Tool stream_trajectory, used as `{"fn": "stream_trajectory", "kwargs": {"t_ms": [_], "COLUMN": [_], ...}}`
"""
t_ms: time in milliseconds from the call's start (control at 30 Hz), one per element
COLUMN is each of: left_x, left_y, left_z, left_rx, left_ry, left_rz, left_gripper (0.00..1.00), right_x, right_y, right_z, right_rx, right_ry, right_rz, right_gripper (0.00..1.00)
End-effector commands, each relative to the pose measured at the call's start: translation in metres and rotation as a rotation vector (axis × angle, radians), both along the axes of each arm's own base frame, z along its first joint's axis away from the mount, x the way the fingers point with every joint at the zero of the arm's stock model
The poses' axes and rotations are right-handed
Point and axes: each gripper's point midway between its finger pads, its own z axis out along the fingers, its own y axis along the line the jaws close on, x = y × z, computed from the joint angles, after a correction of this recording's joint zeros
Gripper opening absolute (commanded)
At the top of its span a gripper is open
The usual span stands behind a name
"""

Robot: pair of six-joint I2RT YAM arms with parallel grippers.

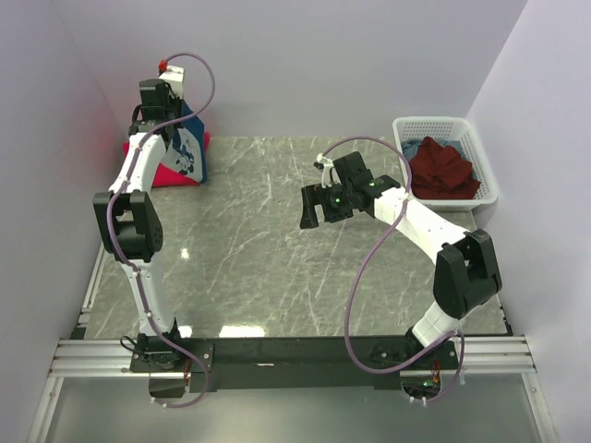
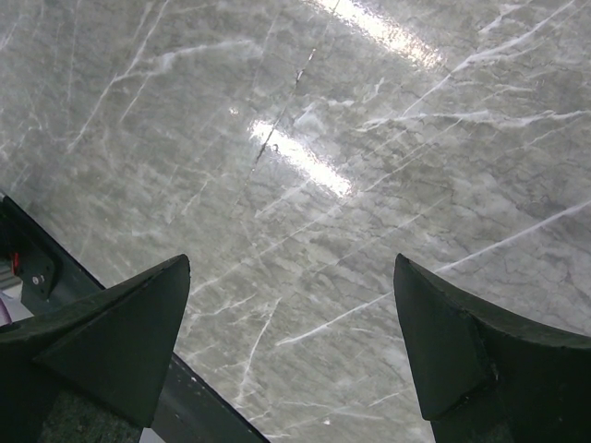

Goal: Fold and stack the t-shirts
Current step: Neatly place the folded tshirt to the corner

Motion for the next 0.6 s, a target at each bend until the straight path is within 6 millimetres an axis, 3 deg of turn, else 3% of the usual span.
{"fn": "stream_trajectory", "kwargs": {"t_ms": [0, 567], "left_x": [0.016, 0.031], "left_y": [0.01, 0.053], "left_z": [0.028, 0.006], "left_rx": [0.025, 0.128], "left_ry": [-0.092, -0.075], "left_rz": [-0.032, -0.018], "left_gripper": [0.0, 0.0], "right_x": [0.008, 0.01], "right_y": [0.005, 0.006], "right_z": [0.008, -0.002], "right_rx": [0.014, 0.0], "right_ry": [-0.015, 0.012], "right_rz": [0.001, 0.002], "right_gripper": [0.97, 0.98]}}
